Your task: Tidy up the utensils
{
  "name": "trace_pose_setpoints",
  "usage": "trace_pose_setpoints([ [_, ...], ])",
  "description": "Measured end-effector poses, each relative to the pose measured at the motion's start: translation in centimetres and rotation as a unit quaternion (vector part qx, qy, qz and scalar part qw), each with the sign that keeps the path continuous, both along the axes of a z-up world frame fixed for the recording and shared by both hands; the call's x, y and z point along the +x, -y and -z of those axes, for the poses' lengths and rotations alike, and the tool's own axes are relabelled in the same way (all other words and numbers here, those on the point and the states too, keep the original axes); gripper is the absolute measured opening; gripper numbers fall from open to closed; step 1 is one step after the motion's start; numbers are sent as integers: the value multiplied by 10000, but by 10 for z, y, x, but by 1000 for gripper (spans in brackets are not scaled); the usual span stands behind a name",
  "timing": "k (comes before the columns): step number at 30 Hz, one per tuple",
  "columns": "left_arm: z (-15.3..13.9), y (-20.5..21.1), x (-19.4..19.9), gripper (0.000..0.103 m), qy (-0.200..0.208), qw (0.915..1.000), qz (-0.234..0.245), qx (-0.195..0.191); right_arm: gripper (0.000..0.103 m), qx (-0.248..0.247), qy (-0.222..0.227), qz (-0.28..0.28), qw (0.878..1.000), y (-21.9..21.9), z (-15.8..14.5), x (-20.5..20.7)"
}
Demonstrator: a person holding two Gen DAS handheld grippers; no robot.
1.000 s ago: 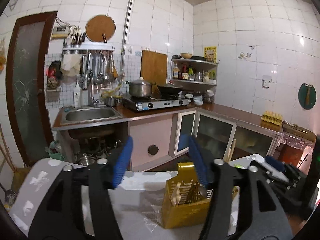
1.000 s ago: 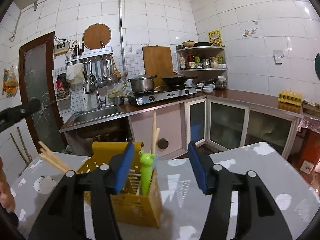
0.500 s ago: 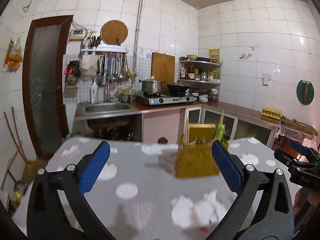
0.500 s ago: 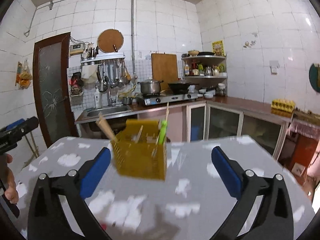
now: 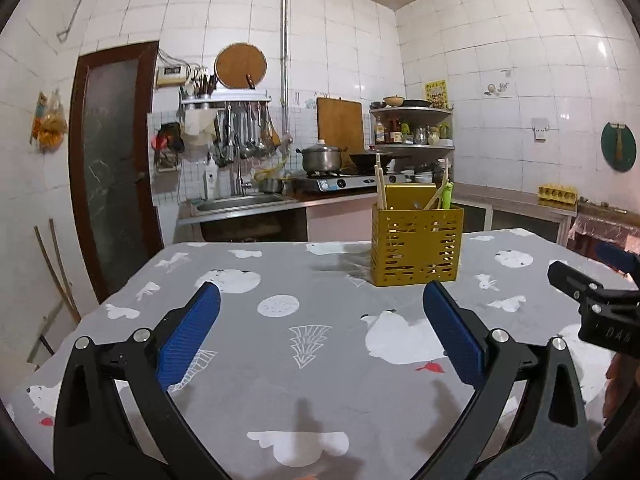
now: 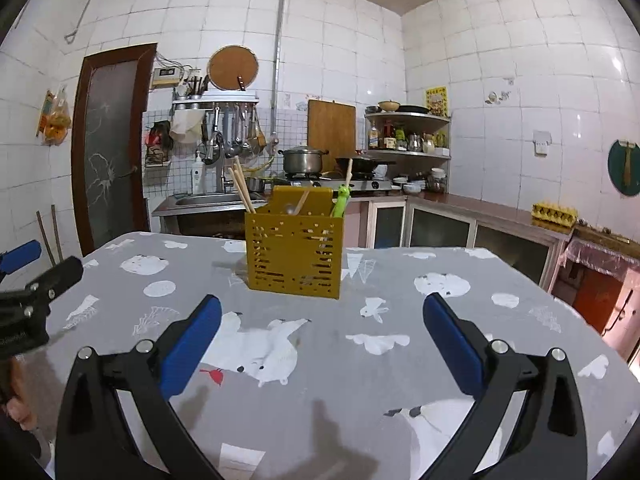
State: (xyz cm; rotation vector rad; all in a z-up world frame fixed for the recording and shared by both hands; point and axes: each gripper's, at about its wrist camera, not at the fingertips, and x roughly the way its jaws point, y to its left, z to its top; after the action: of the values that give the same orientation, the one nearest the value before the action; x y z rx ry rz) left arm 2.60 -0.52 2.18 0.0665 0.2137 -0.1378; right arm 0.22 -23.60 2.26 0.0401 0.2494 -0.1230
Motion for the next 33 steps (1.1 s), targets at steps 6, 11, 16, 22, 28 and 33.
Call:
trace_pose_setpoints([
  [6,9,3,-4,98,212,9998,-64,-2,99,55,-8,127,9999,3,12,0],
  [11,14,4,3,98,109,9999,-28,5,99,135,-123,165,9997,6,21,3],
  [16,17,-3,5,98,12,9998,-34,-186,99,172,-18,205,9996,6,22,-3],
  [22,17,-2,6,98,5,9998,-57,-192,99,125,96,244,9996,5,21,-8],
  [28,16,0,2,98,117,9998,-72,-142,99,130,72,250,9996,4,22,-7],
  [33,15,-1,0,98,118,9997,-79,-199,99,110,84,265,9996,4,22,-7],
])
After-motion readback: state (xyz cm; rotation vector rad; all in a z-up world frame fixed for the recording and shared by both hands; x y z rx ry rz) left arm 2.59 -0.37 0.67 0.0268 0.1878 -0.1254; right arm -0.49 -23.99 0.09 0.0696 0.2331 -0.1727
